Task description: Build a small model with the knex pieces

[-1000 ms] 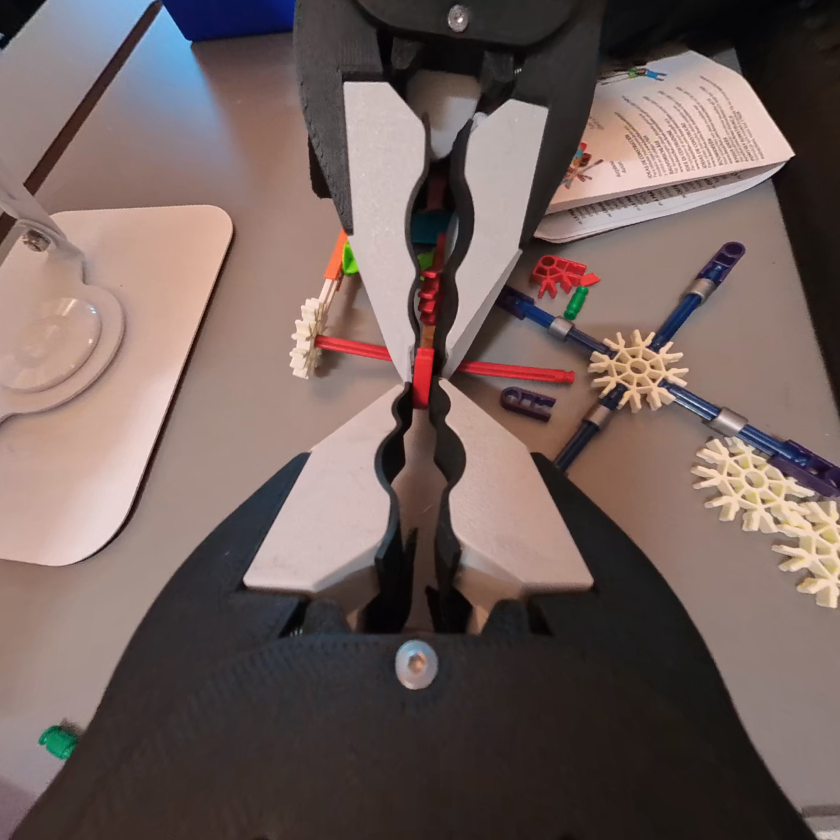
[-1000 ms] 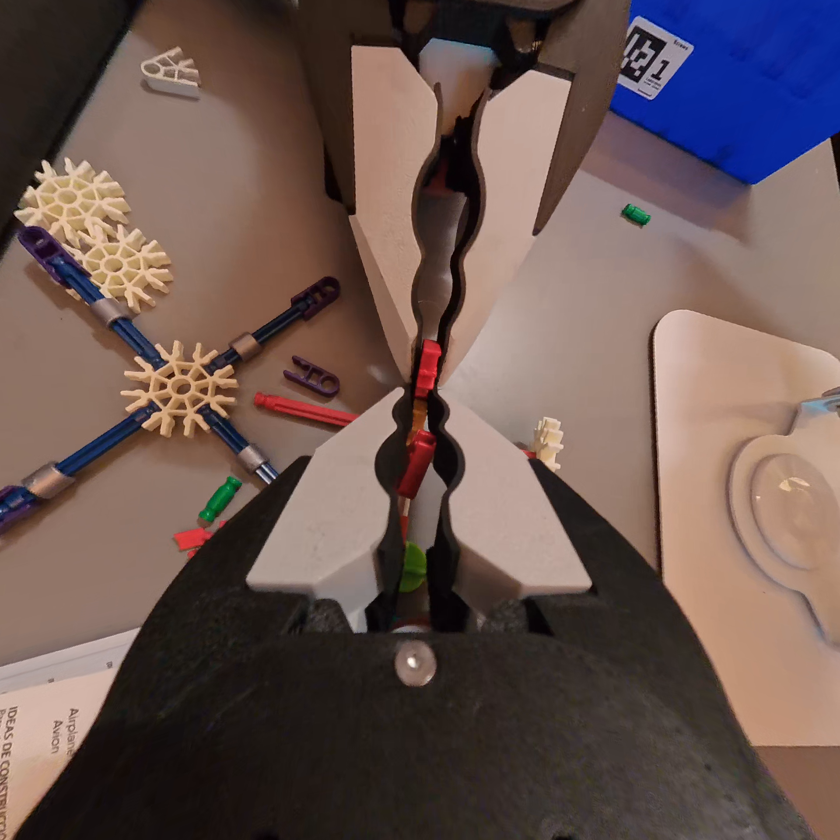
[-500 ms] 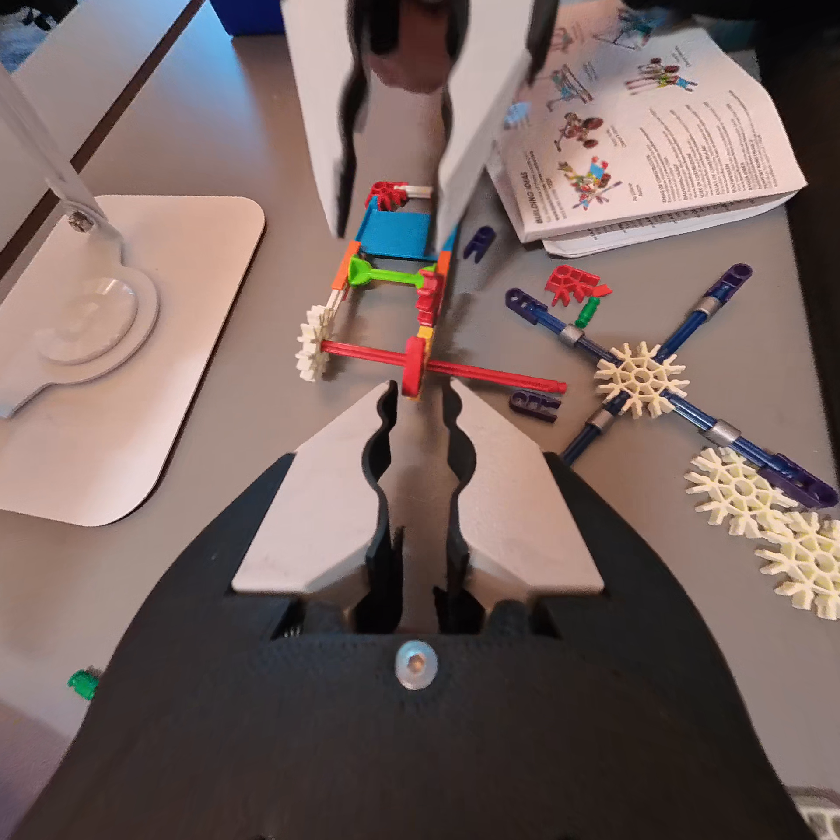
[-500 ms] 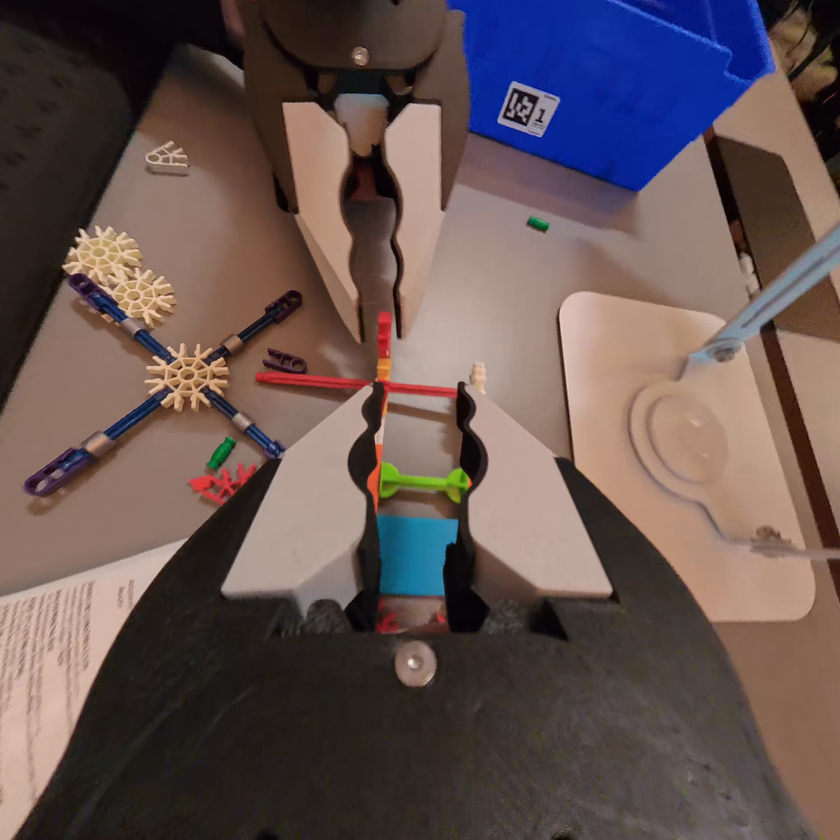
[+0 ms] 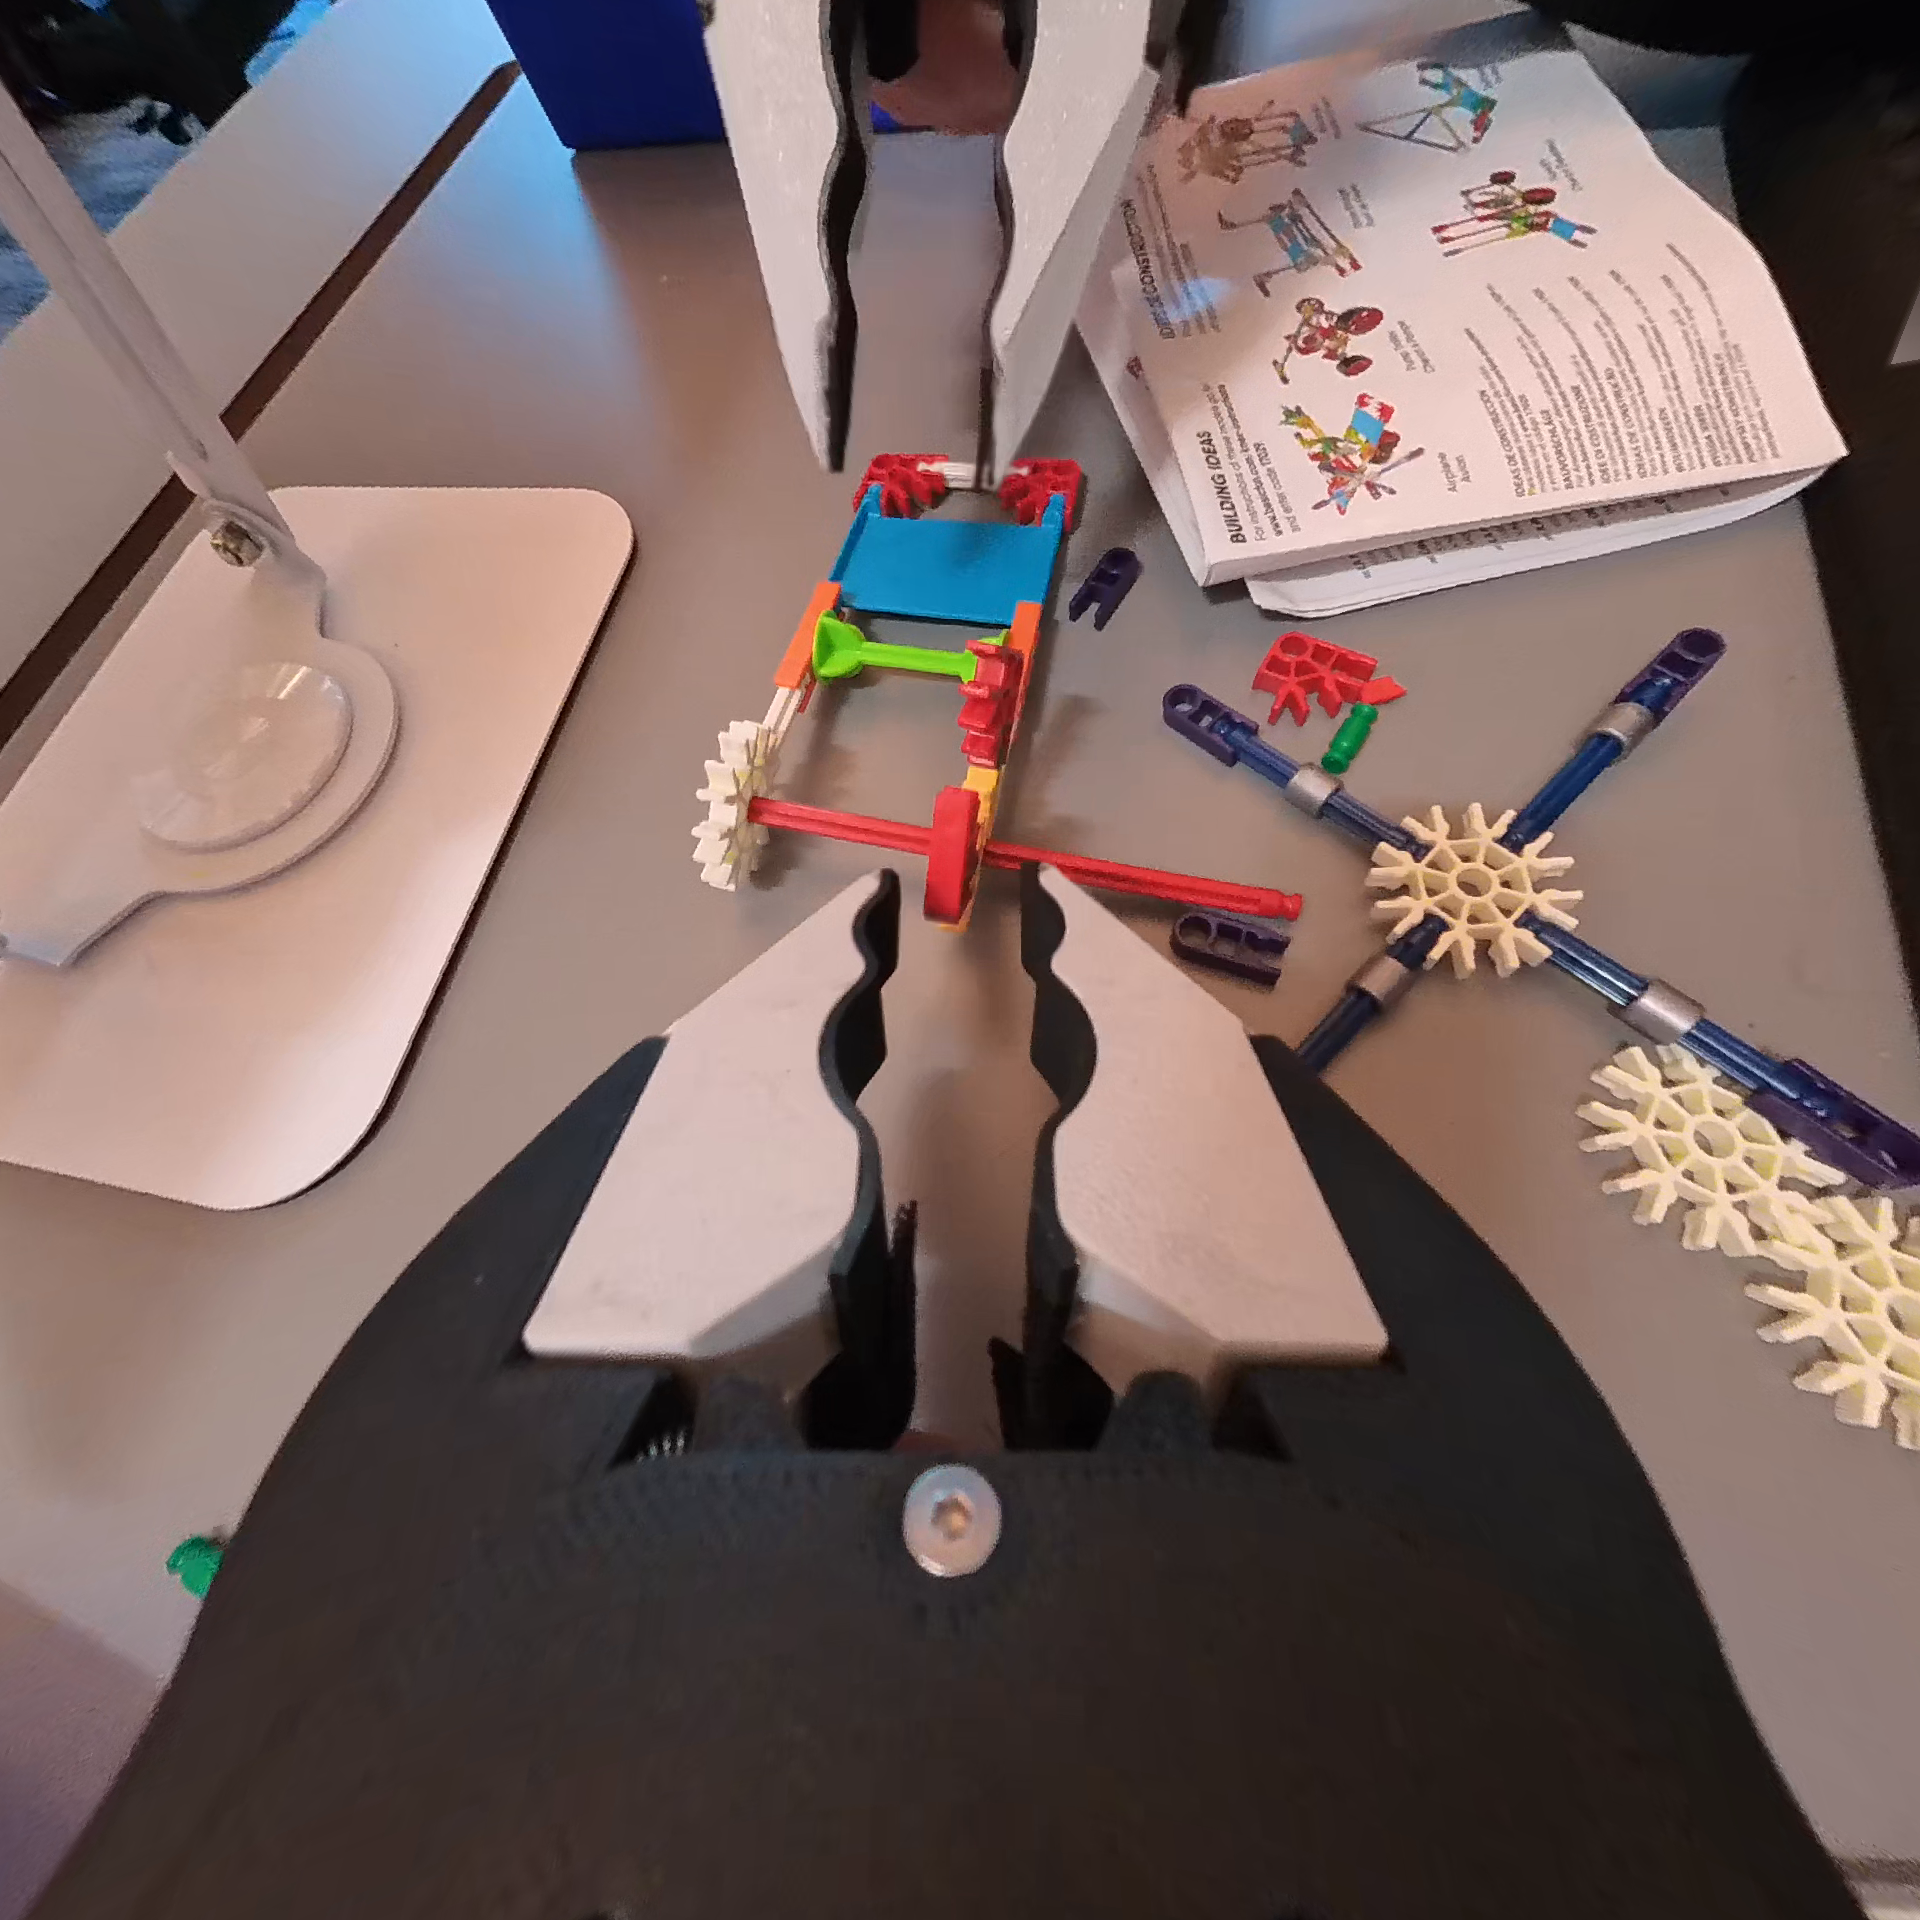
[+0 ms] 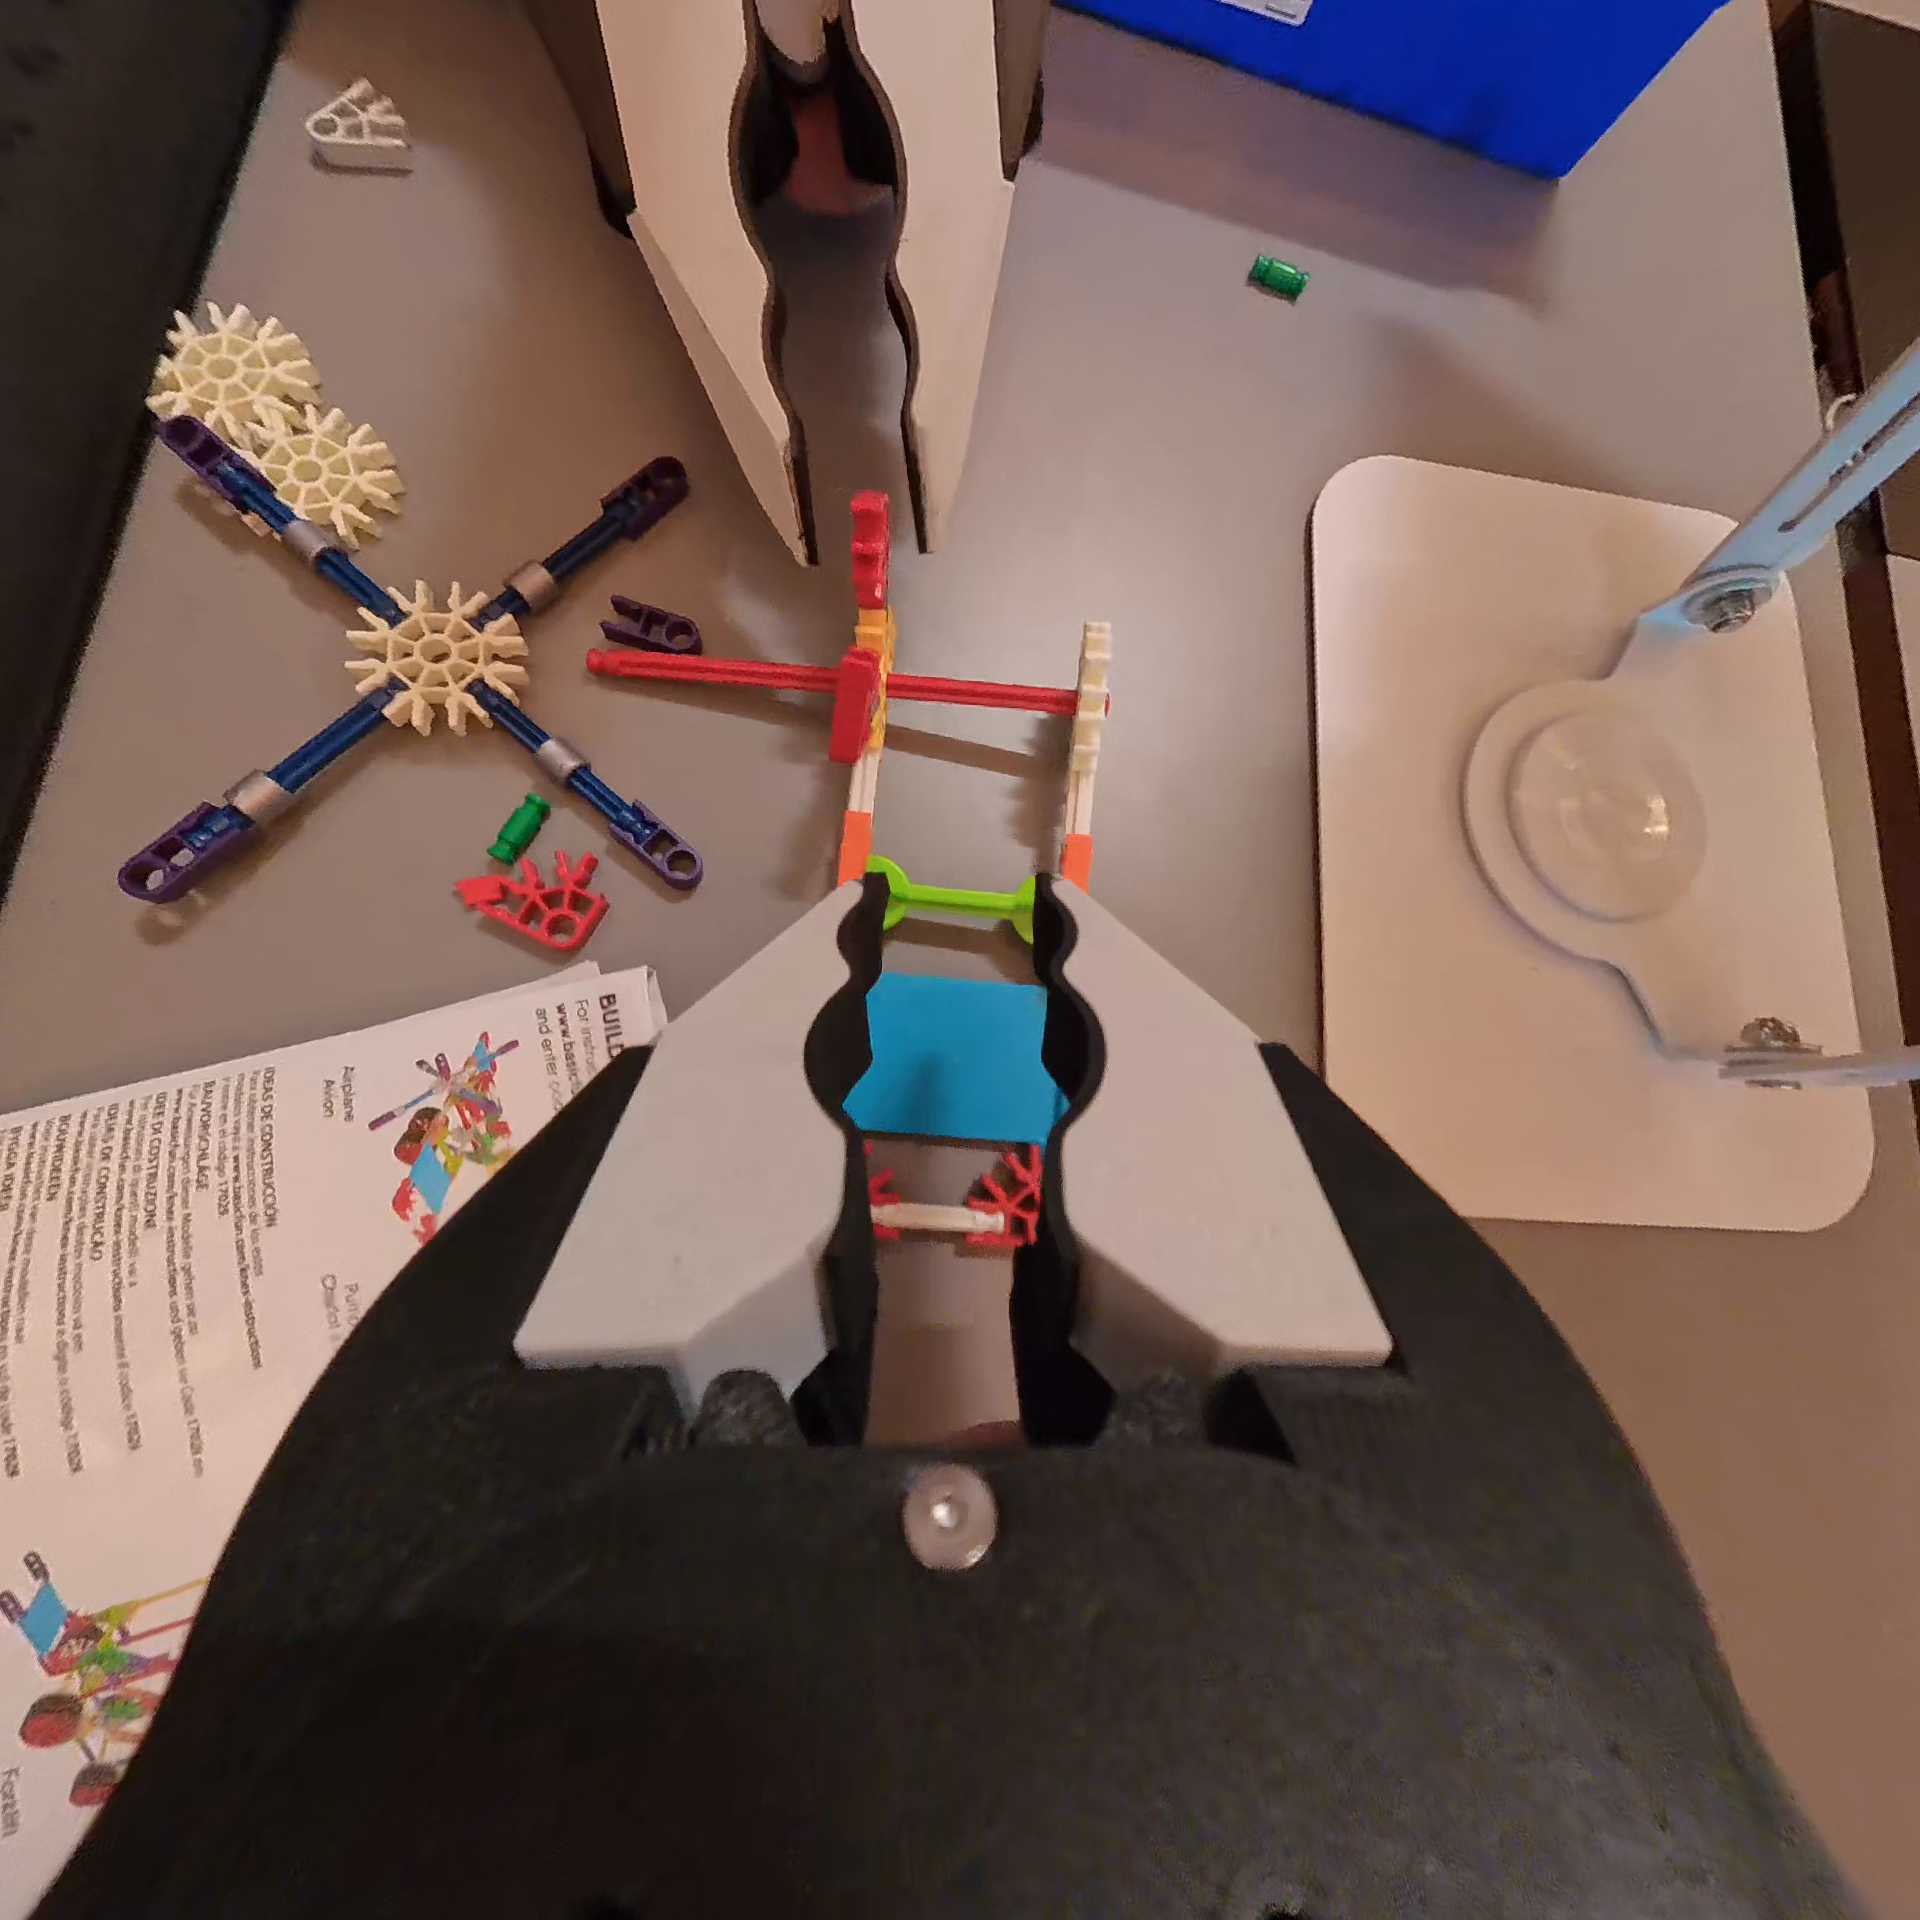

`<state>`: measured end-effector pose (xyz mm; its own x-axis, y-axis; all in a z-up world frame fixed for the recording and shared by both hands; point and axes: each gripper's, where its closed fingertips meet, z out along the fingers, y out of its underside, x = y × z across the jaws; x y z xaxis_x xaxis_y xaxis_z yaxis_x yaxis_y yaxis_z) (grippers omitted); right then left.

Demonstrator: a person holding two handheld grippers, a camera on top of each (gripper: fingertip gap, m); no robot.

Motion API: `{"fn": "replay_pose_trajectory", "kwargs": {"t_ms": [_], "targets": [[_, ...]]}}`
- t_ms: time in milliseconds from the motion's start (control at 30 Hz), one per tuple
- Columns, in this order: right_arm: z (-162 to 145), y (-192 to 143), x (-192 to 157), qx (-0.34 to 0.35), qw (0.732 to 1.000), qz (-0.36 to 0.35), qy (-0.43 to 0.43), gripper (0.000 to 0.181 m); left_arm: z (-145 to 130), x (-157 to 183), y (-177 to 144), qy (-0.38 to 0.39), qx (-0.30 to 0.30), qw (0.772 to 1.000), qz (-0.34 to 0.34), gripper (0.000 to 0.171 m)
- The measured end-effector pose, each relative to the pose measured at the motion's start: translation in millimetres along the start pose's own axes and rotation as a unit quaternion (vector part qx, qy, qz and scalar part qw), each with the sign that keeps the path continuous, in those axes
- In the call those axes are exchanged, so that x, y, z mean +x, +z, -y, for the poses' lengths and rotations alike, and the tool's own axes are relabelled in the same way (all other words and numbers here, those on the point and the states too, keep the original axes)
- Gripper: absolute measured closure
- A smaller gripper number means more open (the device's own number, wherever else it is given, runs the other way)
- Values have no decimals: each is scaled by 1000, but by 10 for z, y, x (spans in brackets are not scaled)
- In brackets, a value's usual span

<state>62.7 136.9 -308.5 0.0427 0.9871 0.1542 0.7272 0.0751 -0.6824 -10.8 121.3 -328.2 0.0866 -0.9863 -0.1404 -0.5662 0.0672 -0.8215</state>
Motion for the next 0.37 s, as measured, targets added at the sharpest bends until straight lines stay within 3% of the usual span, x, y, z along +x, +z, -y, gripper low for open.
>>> {"fn": "replay_pose_trajectory", "kwargs": {"t_ms": [367], "targets": [[-160,-2,27,-24,1000,1,-6,155,-59,5,140,10,-14,1000,-7,156]]}}
